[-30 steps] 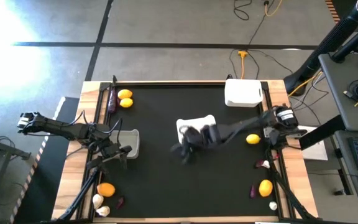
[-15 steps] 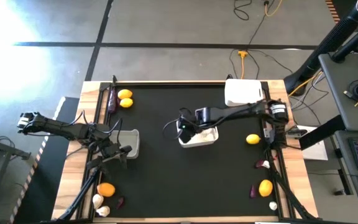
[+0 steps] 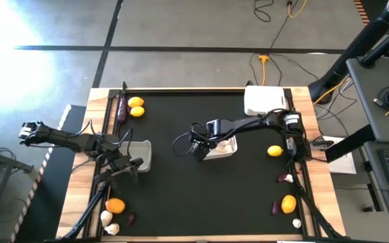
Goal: Sort produce into baskets
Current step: Put the white garlic into the bottom white bin
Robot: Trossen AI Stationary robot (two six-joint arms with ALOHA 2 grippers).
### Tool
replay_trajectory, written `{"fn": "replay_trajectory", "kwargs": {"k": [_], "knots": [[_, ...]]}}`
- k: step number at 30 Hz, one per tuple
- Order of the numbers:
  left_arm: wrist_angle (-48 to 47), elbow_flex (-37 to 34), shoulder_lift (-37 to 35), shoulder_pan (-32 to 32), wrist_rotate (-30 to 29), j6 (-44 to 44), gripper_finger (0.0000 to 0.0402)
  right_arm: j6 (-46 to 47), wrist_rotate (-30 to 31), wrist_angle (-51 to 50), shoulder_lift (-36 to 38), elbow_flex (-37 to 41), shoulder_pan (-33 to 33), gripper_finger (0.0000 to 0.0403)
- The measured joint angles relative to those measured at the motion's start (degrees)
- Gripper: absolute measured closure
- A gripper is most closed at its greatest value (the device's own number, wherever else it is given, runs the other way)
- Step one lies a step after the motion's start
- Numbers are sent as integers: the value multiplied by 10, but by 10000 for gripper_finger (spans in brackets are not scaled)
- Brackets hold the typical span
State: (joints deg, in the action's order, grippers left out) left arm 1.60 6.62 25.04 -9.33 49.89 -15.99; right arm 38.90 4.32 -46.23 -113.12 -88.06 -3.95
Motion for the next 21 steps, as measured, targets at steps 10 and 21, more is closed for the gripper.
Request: {"fn": "replay_trajectory", "kwargs": {"k": [10, 21], "knots": [[1, 0, 0, 0, 0, 0, 75, 51, -56, -150, 12, -84, 12, 180], [1, 0, 0, 0, 0, 0, 75, 144, 54, -336, 68, -63, 210, 208]]}}
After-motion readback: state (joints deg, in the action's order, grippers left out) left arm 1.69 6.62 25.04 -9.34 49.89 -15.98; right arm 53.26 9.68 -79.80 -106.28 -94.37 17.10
